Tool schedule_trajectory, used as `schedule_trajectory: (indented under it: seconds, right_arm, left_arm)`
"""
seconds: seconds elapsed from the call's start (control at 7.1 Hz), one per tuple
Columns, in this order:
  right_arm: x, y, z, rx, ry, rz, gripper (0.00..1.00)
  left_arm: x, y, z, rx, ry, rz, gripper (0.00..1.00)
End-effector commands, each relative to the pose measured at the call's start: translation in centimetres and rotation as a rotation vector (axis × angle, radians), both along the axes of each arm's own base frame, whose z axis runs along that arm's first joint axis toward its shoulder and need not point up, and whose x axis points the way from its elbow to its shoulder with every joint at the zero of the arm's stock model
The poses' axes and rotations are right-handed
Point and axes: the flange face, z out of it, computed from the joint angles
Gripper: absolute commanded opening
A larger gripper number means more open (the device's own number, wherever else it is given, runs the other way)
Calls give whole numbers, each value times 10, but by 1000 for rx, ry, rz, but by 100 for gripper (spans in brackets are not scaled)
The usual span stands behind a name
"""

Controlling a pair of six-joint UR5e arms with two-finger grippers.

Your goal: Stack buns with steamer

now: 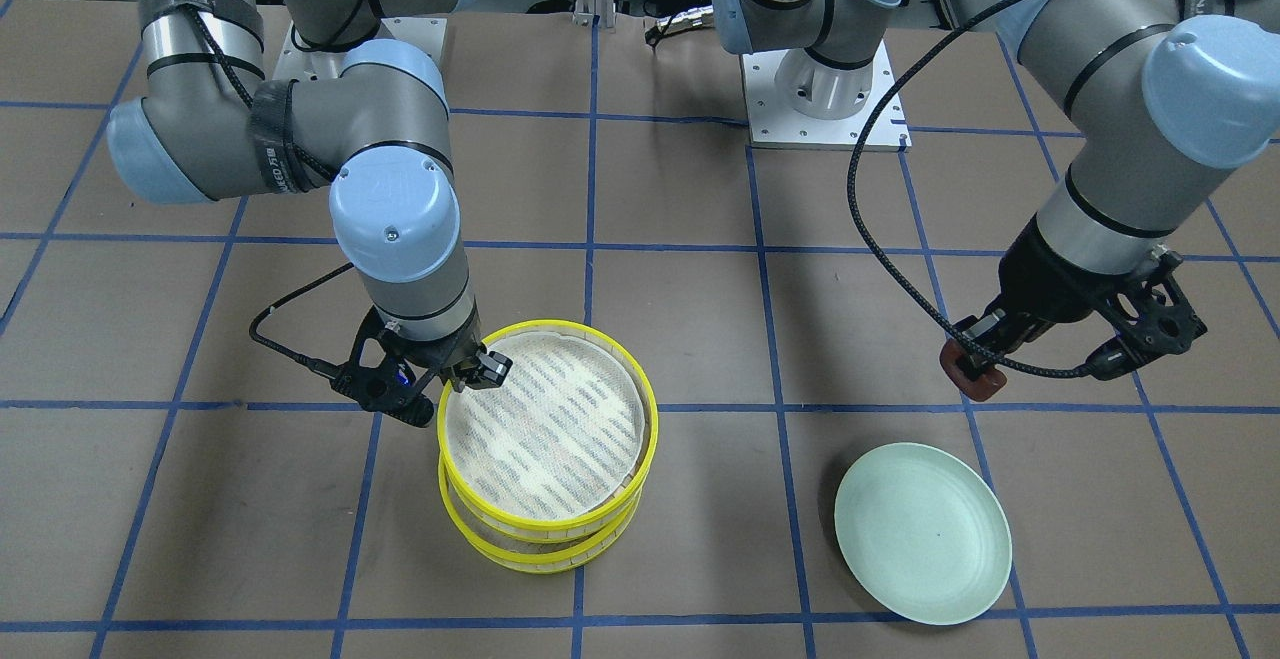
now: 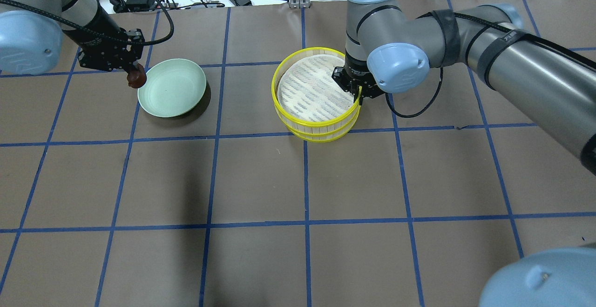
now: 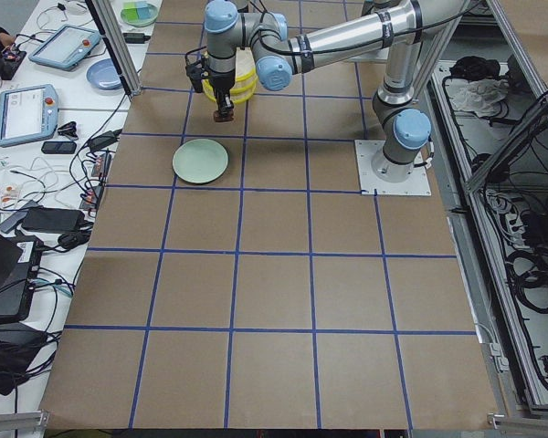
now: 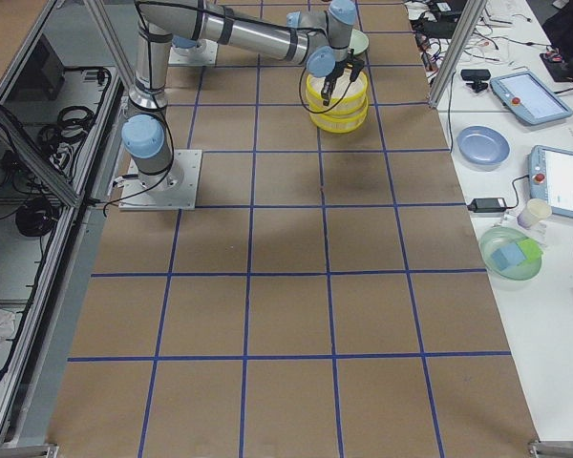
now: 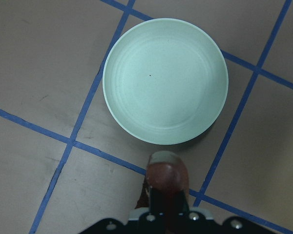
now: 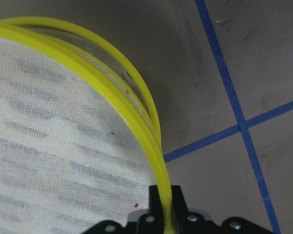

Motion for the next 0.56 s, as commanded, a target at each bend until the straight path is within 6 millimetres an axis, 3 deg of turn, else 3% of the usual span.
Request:
schedule_trajectory:
  seconds: [0.0, 0.42]
  right_arm:
    - [-9, -4, -4, 5, 3, 14, 0]
    - [-21, -12, -2, -20, -9, 28, 0]
  left_arm:
    - [0, 0, 0, 2, 0, -2, 0]
    - [1, -1, -2, 3, 2, -1, 0]
